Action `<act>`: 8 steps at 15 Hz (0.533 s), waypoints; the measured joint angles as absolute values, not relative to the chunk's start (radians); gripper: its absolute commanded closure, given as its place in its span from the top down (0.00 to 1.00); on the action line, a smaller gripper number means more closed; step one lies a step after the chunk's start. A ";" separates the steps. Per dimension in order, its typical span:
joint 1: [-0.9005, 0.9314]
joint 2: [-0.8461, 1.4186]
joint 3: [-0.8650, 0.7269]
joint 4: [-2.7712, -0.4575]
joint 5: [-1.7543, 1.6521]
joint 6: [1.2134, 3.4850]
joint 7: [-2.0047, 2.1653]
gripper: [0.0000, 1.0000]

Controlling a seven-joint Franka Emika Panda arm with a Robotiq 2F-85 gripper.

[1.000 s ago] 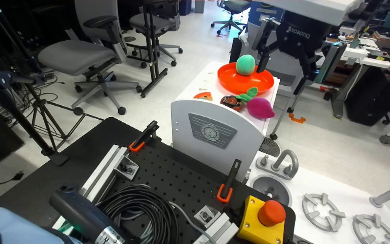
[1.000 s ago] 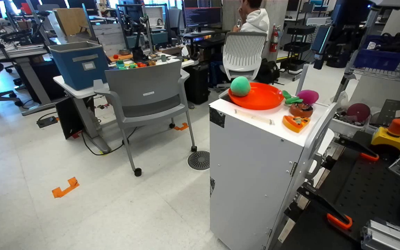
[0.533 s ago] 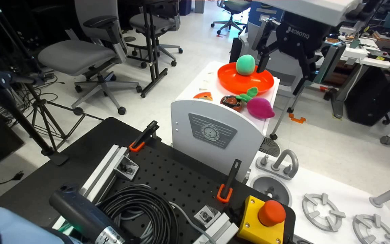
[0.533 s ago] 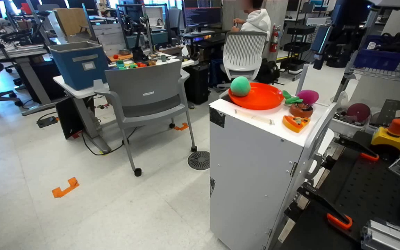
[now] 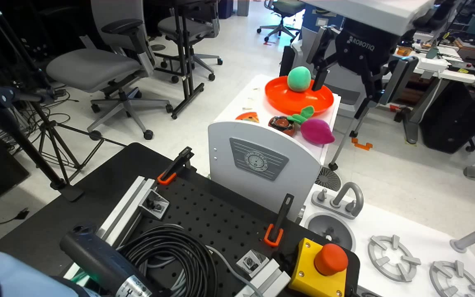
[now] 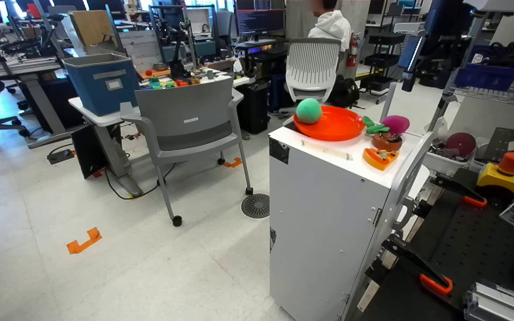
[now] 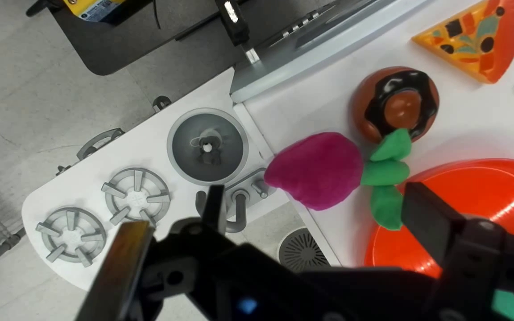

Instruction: Pick up the purple toy and put it in the orange plate.

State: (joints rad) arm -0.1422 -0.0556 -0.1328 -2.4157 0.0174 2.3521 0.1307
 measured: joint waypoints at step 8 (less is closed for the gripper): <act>-0.142 -0.014 -0.133 -2.415 0.016 2.352 0.131 1.00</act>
